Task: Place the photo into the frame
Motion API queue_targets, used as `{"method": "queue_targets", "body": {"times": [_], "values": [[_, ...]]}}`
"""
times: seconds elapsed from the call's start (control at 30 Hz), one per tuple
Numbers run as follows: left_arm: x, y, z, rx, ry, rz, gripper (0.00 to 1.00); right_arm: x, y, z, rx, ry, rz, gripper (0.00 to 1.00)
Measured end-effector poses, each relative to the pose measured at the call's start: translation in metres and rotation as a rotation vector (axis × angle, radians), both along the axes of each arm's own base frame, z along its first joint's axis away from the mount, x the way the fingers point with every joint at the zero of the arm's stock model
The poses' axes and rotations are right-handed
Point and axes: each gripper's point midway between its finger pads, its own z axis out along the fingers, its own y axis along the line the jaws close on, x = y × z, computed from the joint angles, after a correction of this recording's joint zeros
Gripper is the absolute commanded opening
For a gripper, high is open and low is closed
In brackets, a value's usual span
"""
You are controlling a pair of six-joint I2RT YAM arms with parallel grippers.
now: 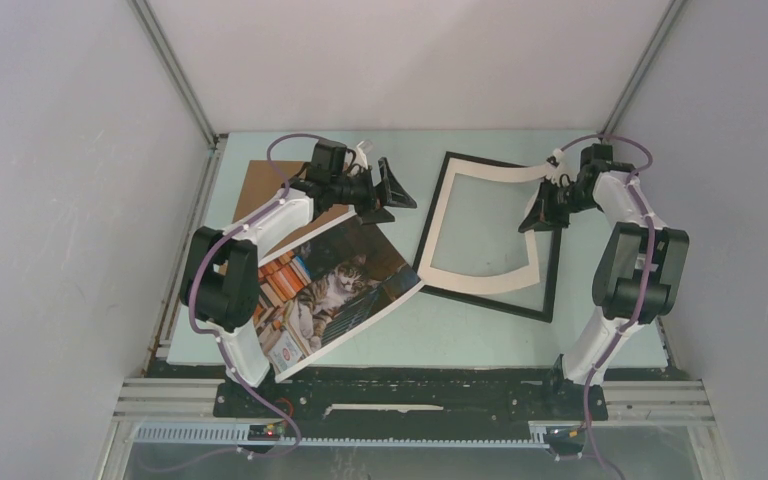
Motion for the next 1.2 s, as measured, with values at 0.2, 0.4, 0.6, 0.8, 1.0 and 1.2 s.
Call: {"method": "queue_targets", "body": {"times": [0.2,0.4,0.6,0.8,1.0,1.2], "values": [[0.0,-0.001,0.003,-0.012,-0.006,-0.007,1.0,-0.002,0.0,-0.009,-0.01,0.013,-0.026,0.3],[0.001,-0.002,0.004,-0.017,-0.007,-0.006,1.0,-0.002,-0.015,-0.015,-0.101,0.039,-0.096,0.67],[0.0,-0.002,0.004,-0.018,-0.006,-0.007,1.0,-0.015,-0.048,-0.022,-0.32,0.118,-0.208,1.0],[0.0,-0.002,0.004,-0.021,-0.006,-0.01,1.0,-0.025,-0.087,-0.021,-0.54,0.185,-0.311,1.0],[0.001,-0.001,0.004,-0.021,-0.006,-0.007,1.0,-0.031,-0.104,-0.008,-0.661,0.156,-0.374,1.0],[0.009,0.014,0.005,0.016,-0.031,0.035,1.0,-0.04,0.001,0.031,-0.474,-0.172,-0.253,1.0]]}}
